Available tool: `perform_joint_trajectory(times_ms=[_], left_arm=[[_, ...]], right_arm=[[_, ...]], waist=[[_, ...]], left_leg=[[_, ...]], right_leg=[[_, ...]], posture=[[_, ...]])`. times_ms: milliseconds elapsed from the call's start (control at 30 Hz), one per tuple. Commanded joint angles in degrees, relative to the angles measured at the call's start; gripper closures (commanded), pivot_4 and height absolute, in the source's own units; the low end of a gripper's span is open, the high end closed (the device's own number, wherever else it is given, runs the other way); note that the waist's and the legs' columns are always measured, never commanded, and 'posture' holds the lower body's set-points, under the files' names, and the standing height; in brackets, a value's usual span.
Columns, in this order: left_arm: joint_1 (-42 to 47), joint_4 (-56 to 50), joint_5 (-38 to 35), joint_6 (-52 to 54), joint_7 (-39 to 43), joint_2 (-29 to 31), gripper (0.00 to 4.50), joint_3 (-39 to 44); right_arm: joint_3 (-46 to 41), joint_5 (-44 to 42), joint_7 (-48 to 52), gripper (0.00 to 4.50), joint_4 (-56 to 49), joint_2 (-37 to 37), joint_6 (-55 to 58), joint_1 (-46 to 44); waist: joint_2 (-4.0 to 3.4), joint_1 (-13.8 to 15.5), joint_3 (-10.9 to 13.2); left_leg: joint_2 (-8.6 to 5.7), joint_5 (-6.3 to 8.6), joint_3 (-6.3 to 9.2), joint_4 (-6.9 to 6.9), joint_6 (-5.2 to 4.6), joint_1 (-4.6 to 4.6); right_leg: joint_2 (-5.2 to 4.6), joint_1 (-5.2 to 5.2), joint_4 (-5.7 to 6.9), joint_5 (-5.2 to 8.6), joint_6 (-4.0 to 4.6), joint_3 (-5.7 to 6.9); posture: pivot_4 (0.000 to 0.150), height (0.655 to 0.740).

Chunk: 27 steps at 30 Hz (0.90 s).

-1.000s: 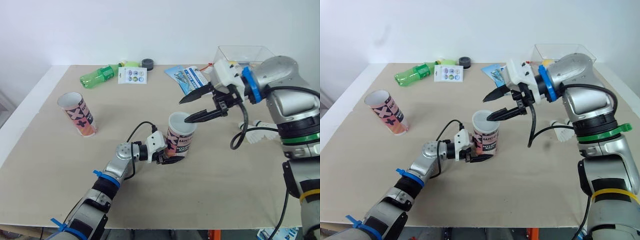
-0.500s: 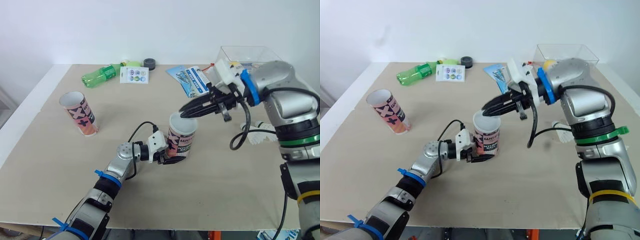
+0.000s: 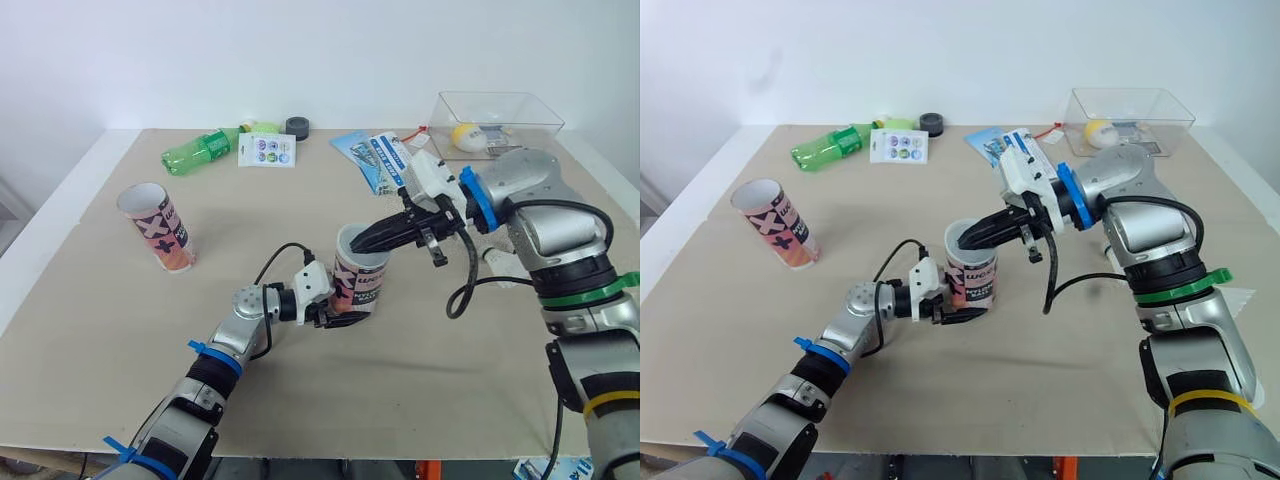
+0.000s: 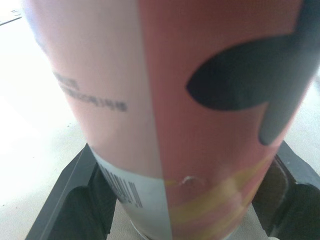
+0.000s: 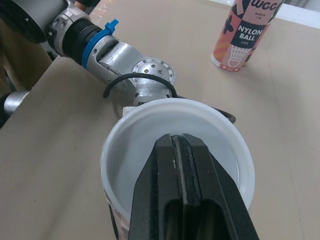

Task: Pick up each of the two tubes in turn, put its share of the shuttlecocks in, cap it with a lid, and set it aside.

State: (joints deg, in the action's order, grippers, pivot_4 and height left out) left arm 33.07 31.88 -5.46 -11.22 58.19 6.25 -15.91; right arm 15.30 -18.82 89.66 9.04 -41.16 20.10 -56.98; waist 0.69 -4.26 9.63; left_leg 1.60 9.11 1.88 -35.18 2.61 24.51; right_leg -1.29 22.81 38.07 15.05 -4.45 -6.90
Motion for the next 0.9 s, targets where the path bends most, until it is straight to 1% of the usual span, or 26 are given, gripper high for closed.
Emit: perform_joint_trajectory(times_ms=[33,233,567,900], left_arm=[[-1.68,2.55,1.69,1.25,-0.45,0.84,1.50,-0.87],[-1.55,2.77,1.70,1.07,-0.61,0.55,1.50,-0.94],[-1.63,2.85,1.74,0.87,-0.70,0.25,1.50,-0.85],[-1.75,2.59,1.73,0.93,-0.91,0.33,1.50,-0.80]], right_arm=[[1.17,2.22,0.30,4.47,0.08,0.66,-0.90,-0.99],[2.60,4.96,0.31,4.47,1.79,1.25,-0.24,-2.27],[8.21,9.17,0.99,4.47,3.73,0.63,8.40,-4.70],[10.33,10.68,0.62,4.47,6.72,2.12,8.57,-4.50]], waist=[[0.00,0.00,0.00],[0.01,-0.01,-0.03],[0.01,-0.03,-0.19],[0.16,-0.12,-0.46]], left_leg=[[0.00,0.00,0.00,0.00,0.00,-0.01],[0.01,-0.01,-0.01,0.00,0.00,-0.11],[0.02,-0.01,-0.01,-0.01,0.01,-0.21],[0.03,0.02,0.00,0.00,0.05,-0.57]], right_leg=[[0.00,-0.01,0.00,0.00,0.00,0.00],[0.00,-0.07,0.00,-0.03,0.03,0.00],[-0.01,-0.17,0.00,-0.04,0.06,0.01],[-0.02,-0.28,-0.01,0.00,0.13,0.04]], posture=[[0.150,0.7400],[0.150,0.7400],[0.150,0.7400],[0.150,0.7400]])
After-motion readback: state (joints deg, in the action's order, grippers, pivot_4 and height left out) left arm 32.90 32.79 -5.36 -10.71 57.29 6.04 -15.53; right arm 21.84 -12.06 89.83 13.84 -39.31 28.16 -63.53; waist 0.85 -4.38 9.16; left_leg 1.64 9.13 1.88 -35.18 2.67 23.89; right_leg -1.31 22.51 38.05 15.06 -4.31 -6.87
